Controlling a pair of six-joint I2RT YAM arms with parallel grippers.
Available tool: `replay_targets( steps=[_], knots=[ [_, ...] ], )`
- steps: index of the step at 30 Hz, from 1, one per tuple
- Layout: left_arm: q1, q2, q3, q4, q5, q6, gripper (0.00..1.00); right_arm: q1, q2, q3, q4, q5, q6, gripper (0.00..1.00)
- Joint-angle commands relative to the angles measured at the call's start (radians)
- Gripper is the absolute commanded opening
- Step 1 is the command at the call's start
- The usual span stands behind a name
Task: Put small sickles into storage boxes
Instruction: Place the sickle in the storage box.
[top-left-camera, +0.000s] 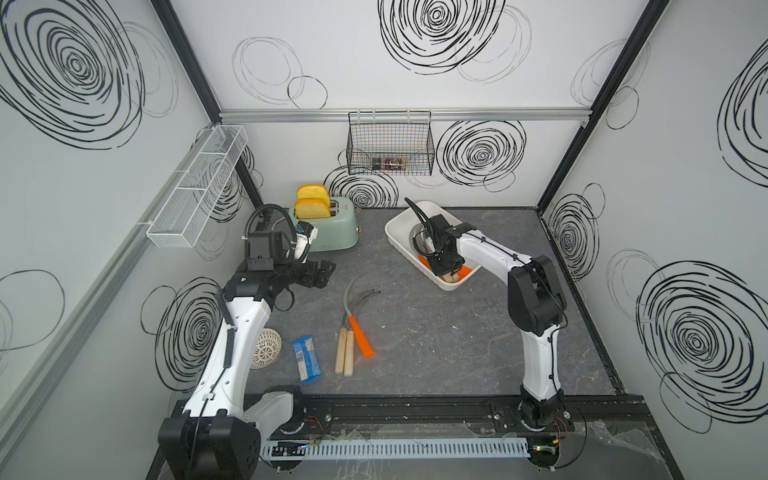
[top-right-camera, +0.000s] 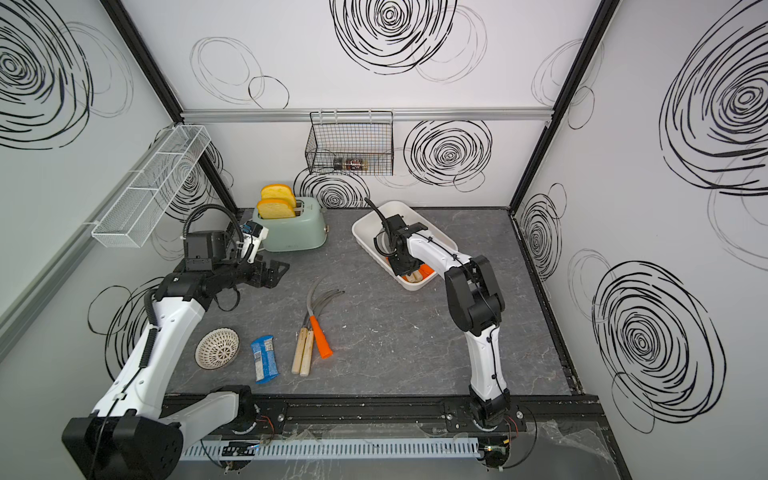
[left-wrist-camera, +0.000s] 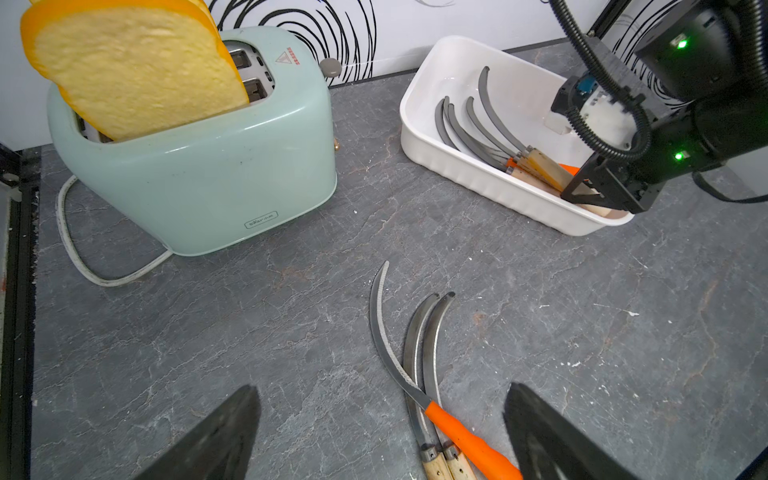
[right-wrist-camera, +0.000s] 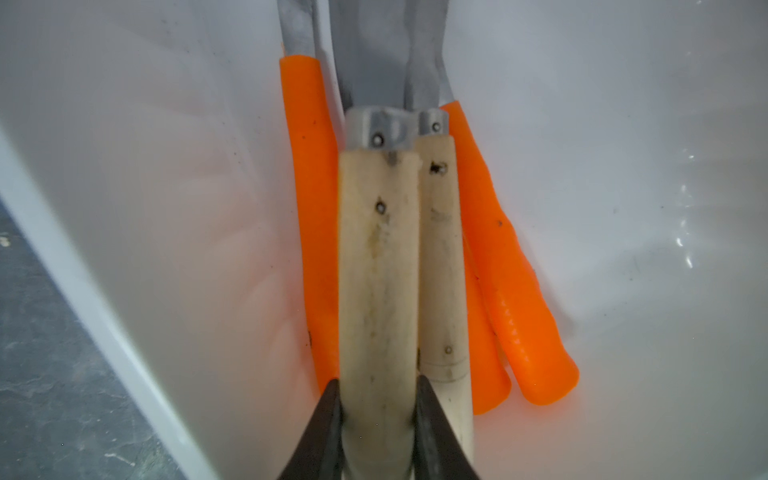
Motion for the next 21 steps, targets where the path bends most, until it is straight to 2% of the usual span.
replay_targets(
  steps=[1, 9, 21],
  knots=[
    [-0.006, -0.008, 0.022, 0.025, 0.000, 0.009, 0.96, 0.005, 0.016, 0.025, -0.030, 0.018, -0.016, 0.10],
    [-0.006, -0.013, 0.029, 0.019, 0.001, 0.010, 0.96, 0.018, 0.024, 0.025, -0.030, 0.042, -0.011, 0.21],
    [-0.006, -0.019, 0.035, 0.016, 0.001, 0.007, 0.96, 0.020, 0.031, 0.045, -0.043, 0.053, -0.001, 0.30]
  ],
)
